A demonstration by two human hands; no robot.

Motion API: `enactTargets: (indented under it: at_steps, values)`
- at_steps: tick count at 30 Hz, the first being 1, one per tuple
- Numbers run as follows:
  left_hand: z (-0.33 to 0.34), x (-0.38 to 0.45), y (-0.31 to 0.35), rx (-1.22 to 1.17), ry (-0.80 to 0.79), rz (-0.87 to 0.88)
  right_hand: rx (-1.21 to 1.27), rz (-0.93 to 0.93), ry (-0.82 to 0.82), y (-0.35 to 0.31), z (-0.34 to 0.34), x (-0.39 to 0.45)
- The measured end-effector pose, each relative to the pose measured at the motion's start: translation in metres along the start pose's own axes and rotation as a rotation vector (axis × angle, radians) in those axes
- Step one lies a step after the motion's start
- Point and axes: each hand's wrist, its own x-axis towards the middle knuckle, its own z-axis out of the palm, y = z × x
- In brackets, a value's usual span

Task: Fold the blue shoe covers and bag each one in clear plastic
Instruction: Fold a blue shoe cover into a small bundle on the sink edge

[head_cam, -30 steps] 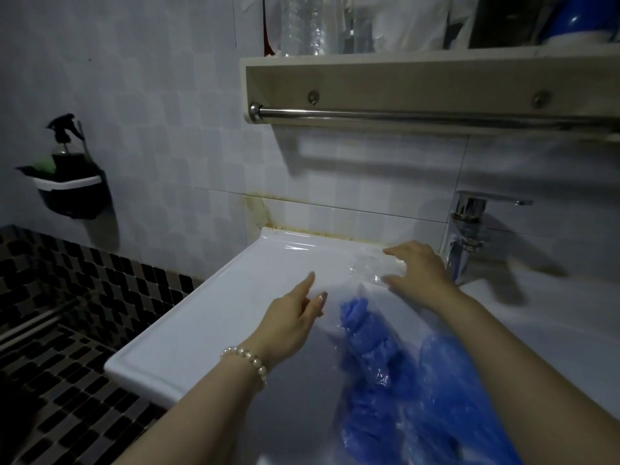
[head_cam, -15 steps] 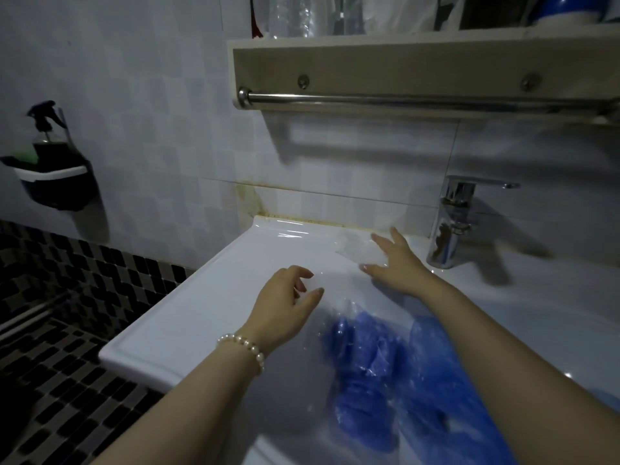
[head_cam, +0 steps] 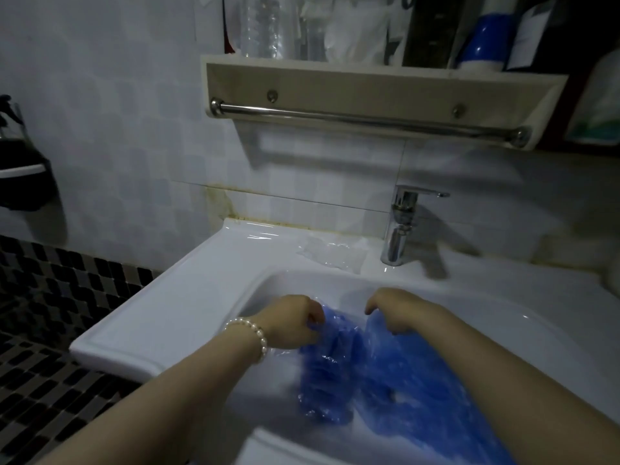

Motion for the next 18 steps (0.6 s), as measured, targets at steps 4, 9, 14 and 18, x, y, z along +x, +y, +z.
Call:
enactTargets:
  at_steps: [4, 9, 14, 18]
  values:
    - [0.007, 0.004, 0.015, -0.058, -0.011, -0.023, -0.002, 0.006, -0.009, 0.013, 0.02, 0.005]
    - [0.002, 0.007, 0.017, -0.403, 0.088, -0.114, 0.341, -0.159, 0.302, 0.008, -0.022, 0.001]
    - [-0.036, -0.001, 0.006, -0.953, 0.226, -0.115, 1.03, -0.33, 0.588, -0.033, -0.101, -0.026]
    - [-0.067, -0.019, -0.018, -1.278, 0.479, -0.155, 1.603, -0.513, 0.486, -0.065, -0.124, -0.024]
